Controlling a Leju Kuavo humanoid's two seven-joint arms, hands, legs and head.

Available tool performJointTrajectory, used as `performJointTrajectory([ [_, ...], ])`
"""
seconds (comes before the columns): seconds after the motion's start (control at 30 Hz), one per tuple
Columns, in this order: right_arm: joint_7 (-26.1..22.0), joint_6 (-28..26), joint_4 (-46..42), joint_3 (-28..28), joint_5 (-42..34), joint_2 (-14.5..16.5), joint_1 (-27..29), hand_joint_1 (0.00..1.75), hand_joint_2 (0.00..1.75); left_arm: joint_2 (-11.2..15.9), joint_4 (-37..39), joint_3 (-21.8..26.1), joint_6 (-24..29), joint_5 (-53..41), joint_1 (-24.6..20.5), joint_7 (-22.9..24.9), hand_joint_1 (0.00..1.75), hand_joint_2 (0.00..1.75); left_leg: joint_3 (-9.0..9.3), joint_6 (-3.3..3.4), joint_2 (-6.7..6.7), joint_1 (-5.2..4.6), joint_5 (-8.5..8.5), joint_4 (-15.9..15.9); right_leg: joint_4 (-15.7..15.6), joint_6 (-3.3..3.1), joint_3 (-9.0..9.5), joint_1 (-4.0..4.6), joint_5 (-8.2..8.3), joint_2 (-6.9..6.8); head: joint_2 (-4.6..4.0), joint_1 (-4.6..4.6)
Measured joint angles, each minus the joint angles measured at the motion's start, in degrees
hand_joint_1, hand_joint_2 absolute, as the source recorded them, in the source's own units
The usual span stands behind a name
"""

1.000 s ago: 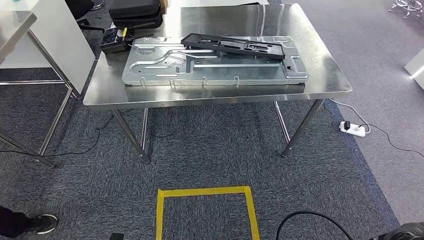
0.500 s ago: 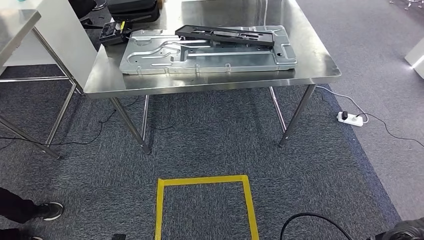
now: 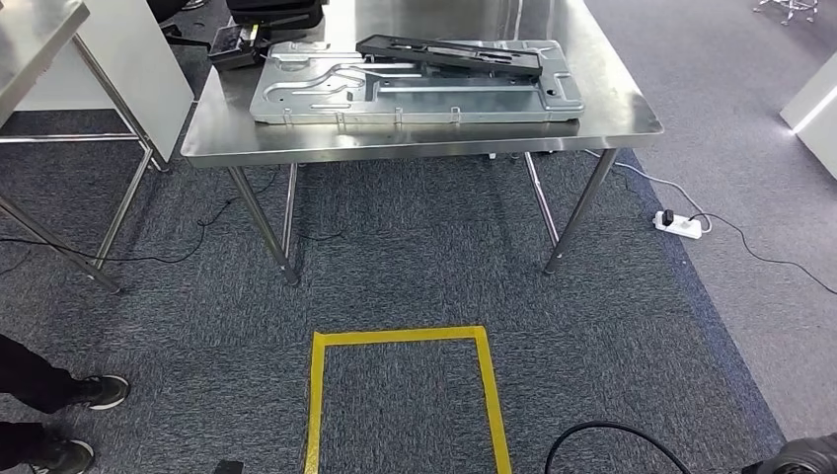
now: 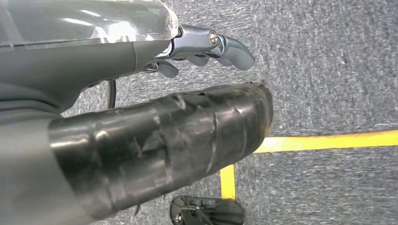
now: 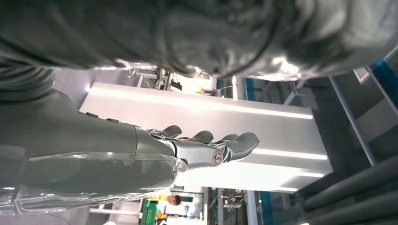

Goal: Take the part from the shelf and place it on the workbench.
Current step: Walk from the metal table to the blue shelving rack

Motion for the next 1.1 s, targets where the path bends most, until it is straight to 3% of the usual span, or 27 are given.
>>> performJointTrajectory([
  [0.07,0.0,0.0,-0.1,0.0,0.0,-0.1,0.0,0.0,0.0,0.0,0.0,0.0,0.0,0.0,0.0,0.0,0.0,0.0,-1.32,-0.65,-0.06,-0.09,0.37,1.3,-6.4,-0.43,4.02,0.15,-0.6,0.08,0.0,-0.01],
  [0.13,0.0,0.0,-0.1,0.0,0.0,-0.1,0.0,0.0,0.0,0.0,0.0,0.0,0.0,0.0,0.0,0.0,0.0,0.0,-1.91,-1.44,-0.09,-0.14,1.05,1.7,-8.1,-1.34,4.44,0.38,-1.23,0.18,0.0,-0.03],
  [0.2,0.0,0.0,-0.1,0.0,0.0,-0.1,0.0,0.0,0.0,0.0,0.0,0.0,0.0,0.0,0.1,0.0,0.0,0.0,-2.45,-2.24,-0.26,0.06,0.5,2.2,-8.3,-2.46,3.57,0.23,-0.39,0.03,-0.01,-0.02],
  [0.27,0.0,0.0,-0.1,0.0,-0.1,-0.1,0.0,0.0,0.0,0.0,0.0,0.1,0.0,0.0,0.2,0.0,0.0,0.0,-3.86,-2.91,-0.49,0.31,-3.84,6.1,-8.5,-3.49,2.36,0.08,0.72,-0.2,-0.01,-0.03],
  [0.33,0.0,0.0,-0.1,0.0,-0.2,-0.1,0.1,0.0,0.0,0.0,0.0,0.1,0.0,0.0,0.2,0.0,0.0,0.0,-5.59,-3.39,-0.54,0.45,-9.03,13.0,-8.4,-3.87,1.01,0.19,1.78,-0.3,-0.01,-0.07],
  [0.37,0.0,0.0,0.0,0.0,-0.2,-0.1,0.1,0.0,0.0,-0.1,0.0,0.1,0.0,0.0,0.2,0.0,0.0,0.0,-5.92,-3.51,-0.54,0.51,-10.04,15.8,-8.4,-3.85,0.31,0.26,2.31,-0.33,-0.01,-0.07],
  [0.4,0.0,0.0,0.0,0.0,-0.3,-0.1,0.1,0.0,0.0,-0.1,0.0,0.1,0.0,0.0,0.2,0.1,0.0,0.0,-5.49,-3.53,-0.54,0.53,-9.75,17.1,-8.3,-3.79,-0.41,0.34,2.84,-0.33,-0.01,-0.08],
  [0.43,0.0,0.0,0.1,0.0,-0.5,-0.1,0.1,0.0,0.0,-0.1,0.0,0.2,0.0,0.0,0.2,0.1,0.0,0.0,-4.07,-3.43,-0.55,0.54,-8.43,16.4,-8.2,-3.71,-1.04,0.41,3.33,-0.32,-0.01,-0.08],
  [0.5,0.0,0.0,0.1,0.0,-1.0,-0.1,0.1,0.0,0.0,-0.1,0.0,0.2,0.0,0.1,0.1,0.1,0.0,0.0,1.39,-2.73,-0.65,0.39,-5.59,9.7,-7.9,-3.45,-2.05,0.51,4.18,-0.3,0.0,-0.09],
  [0.57,0.0,0.0,0.1,0.0,-1.3,-0.2,0.1,0.0,0.0,0.0,0.0,0.3,0.1,0.1,0.0,0.1,0.0,0.0,6.72,-1.79,-0.79,0.03,-5.31,1.7,-7.7,-2.96,-2.67,0.62,4.97,-0.34,0.0,-0.09],
  [0.63,0.0,0.0,0.2,0.0,-1.4,-0.2,0.1,0.0,0.0,0.0,0.0,0.4,0.2,0.1,0.0,0.1,0.0,0.0,8.45,-1.36,-0.83,-0.24,-5.97,-1.6,-7.7,-2.5,-2.93,0.67,5.53,-0.44,0.0,-0.08],
  [0.83,0.0,0.0,0.3,0.0,-1.5,-0.3,0.2,0.0,0.0,0.0,0.0,0.4,0.2,0.1,-0.1,0.1,0.0,0.0,7.93,-1.09,-0.84,-0.41,-5.81,-1.7,-8.0,-2.0,-3.1,0.52,6.21,-0.55,-0.01,-0.07],
  [0.9,0.0,0.0,0.6,0.0,-1.6,-0.6,0.2,0.0,0.0,-0.1,0.0,0.6,0.1,0.2,0.0,0.2,0.0,0.0,6.59,0.01,-0.5,-0.22,-4.13,-2.3,-2.9,-1.22,-4.9,0.47,1.63,-0.31,0.0,-0.05],
  [0.97,0.0,0.0,1.0,0.0,-1.7,-1.1,0.4,0.0,0.0,-0.2,0.0,0.7,0.1,0.2,0.1,0.2,0.0,0.0,4.55,0.94,-0.1,-0.04,-2.14,-2.4,5.6,-0.45,-7.33,0.44,-4.18,-0.03,0.0,-0.03],
  [1.0,0.0,0.0,1.1,0.0,-1.7,-1.1,0.4,0.0,0.0,-0.2,0.0,0.7,0.1,0.2,0.1,0.2,0.0,0.0,3.67,0.9,-0.06,-0.06,-1.74,-2.1,7.6,-0.28,-7.42,0.4,-4.45,-0.03,-0.01,-0.03],
  [1.03,0.0,0.0,1.2,0.0,-1.8,-1.2,0.4,0.0,0.0,-0.2,0.0,0.8,0.1,0.1,0.1,0.2,0.0,0.0,2.84,0.81,-0.04,-0.05,-1.42,-1.6,7.6,-0.18,-6.49,0.34,-3.48,-0.04,-0.01,-0.03],
  [1.1,0.0,0.0,1.3,0.0,-1.8,-1.2,0.5,0.0,0.0,-0.2,0.0,0.8,0.1,0.1,0.1,0.3,0.0,0.0,1.27,0.51,-0.06,-0.01,-0.98,-0.5,1.7,-0.18,-1.67,0.13,-0.75,-0.06,0.0,-0.03],
])
